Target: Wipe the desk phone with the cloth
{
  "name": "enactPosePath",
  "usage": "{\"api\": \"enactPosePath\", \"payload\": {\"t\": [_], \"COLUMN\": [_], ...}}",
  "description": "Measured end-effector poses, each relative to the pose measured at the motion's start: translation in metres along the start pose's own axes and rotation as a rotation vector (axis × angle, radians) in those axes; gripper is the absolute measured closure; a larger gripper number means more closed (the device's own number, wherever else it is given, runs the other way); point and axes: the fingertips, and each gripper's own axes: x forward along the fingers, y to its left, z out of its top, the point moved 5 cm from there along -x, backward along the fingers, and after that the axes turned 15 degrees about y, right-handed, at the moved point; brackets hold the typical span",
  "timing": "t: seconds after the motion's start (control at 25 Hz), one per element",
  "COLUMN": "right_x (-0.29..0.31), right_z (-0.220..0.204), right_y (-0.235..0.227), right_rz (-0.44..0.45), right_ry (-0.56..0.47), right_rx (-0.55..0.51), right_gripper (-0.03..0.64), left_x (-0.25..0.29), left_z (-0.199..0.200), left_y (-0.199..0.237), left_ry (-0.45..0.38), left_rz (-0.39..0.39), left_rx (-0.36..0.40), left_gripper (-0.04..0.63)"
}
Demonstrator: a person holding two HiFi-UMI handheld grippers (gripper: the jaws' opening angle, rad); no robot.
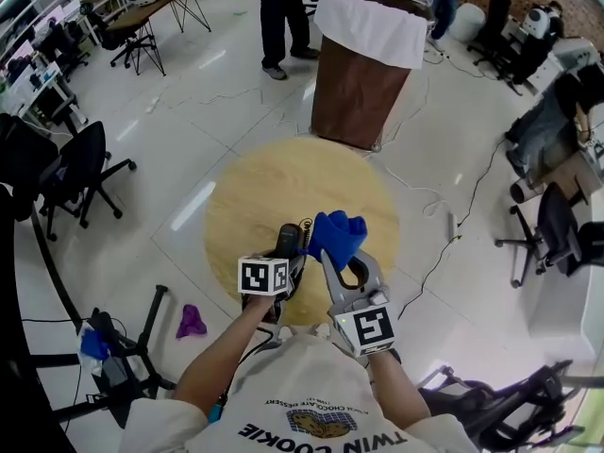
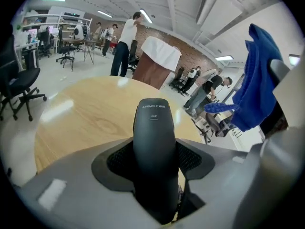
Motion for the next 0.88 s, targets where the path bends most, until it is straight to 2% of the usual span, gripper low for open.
{"api": "enactPosePath", "payload": {"t": [0.16,0.48,0.64,0.88], "right_x": [0.004,0.014,0.019,0.022], "right_z": [-0.002,-0.009,-0.019,-0.021], "right_y": [-0.003,-0.010,-0.015,-0.015], "right_rz": [-0.006,-0.023,-0.034,-0.031], "right_ry": [0.017,0.041,0.075,0.082], "right_rx": [0.005,0.031,0.077,0.077], "right_gripper": [0.554,0.554,0.554,0.554], "left_x": [0.016,0.044,0.049,0.051], "left_z": [0.008,0.016,0.015,0.018], "left_y": [0.007,0.016,0.017,0.015], "left_ry": [0.043,0.143,0.148,0.147], "left_rz": [0.047,0.138,0.149,0.161], "left_rx": [-0.022,-0.008,-0.019,0.018], "left_gripper": [0.342,0.342,0.341,0.331]}}
